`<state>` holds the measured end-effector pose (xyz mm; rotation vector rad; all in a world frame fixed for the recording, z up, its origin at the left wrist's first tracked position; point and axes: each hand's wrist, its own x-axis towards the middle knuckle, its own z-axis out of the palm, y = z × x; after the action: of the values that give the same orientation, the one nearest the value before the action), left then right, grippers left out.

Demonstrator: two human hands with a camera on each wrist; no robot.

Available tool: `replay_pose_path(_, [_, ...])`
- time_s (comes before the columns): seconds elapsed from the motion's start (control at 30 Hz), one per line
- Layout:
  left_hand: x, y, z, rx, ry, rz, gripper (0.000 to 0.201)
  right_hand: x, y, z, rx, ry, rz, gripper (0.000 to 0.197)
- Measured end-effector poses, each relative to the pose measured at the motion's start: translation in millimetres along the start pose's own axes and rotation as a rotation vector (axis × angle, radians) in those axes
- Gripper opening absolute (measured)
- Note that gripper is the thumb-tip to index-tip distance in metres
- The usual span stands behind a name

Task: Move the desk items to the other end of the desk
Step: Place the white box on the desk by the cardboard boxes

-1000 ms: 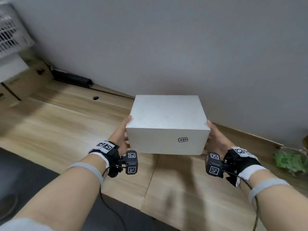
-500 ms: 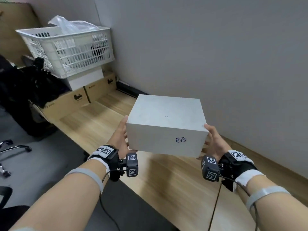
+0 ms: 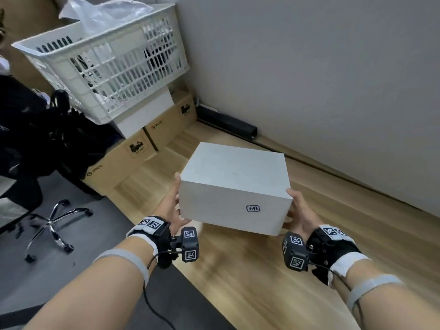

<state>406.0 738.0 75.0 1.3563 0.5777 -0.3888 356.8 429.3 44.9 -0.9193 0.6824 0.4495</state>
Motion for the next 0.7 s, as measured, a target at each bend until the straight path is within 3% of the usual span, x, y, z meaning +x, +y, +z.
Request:
replay_pose_path(0.2, [74, 32, -22, -0.031, 0.055, -0.01, 0.05, 61, -6, 62, 0.027, 0.051, 0.052, 0.075])
replay_pose_path(0.4, [169, 56, -43, -0.032, 0.054, -0.02, 0.08, 124, -19, 117, 0.064, 0.137, 0.025, 0.08])
replay_pose_path(0.57, [242, 91, -55, 0.0, 0.004, -0.036, 0.094, 174, -34, 163, 0.164, 0.216, -0.019, 0.069])
replay_pose_path(0.7, [292, 124, -57, -0.09, -0.01, -0.244, 0.12, 219, -46, 196, 0.179, 0.207, -0.066, 0.053])
